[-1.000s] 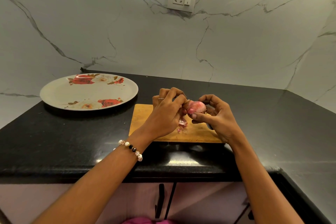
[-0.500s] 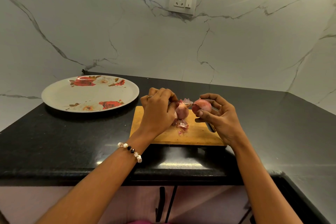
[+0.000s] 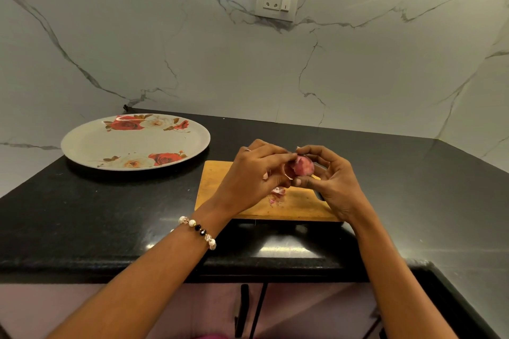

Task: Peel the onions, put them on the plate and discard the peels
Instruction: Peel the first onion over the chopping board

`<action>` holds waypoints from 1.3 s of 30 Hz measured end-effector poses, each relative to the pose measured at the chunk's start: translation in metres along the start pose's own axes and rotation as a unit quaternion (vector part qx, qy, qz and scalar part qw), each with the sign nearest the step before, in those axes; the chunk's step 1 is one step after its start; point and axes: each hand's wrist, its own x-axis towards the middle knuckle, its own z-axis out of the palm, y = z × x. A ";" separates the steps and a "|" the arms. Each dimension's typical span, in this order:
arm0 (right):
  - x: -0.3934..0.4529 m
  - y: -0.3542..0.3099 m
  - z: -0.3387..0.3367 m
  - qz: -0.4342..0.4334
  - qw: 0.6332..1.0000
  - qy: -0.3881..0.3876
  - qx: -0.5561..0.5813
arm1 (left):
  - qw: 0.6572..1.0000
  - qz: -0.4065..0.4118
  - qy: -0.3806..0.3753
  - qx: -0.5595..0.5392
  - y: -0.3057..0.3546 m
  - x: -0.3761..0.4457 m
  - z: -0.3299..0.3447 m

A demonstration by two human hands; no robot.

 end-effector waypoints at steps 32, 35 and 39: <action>0.000 -0.002 -0.008 0.019 0.989 0.099 0.105 | 0.995 -0.065 0.009 0.070 0.004 0.001 -0.004; 0.000 -0.001 -0.007 0.012 0.995 0.072 0.067 | 0.995 -0.055 0.010 0.086 0.001 -0.001 -0.003; -0.001 0.000 -0.006 -0.010 0.998 0.034 0.061 | 0.993 -0.069 0.018 0.095 0.001 0.000 -0.001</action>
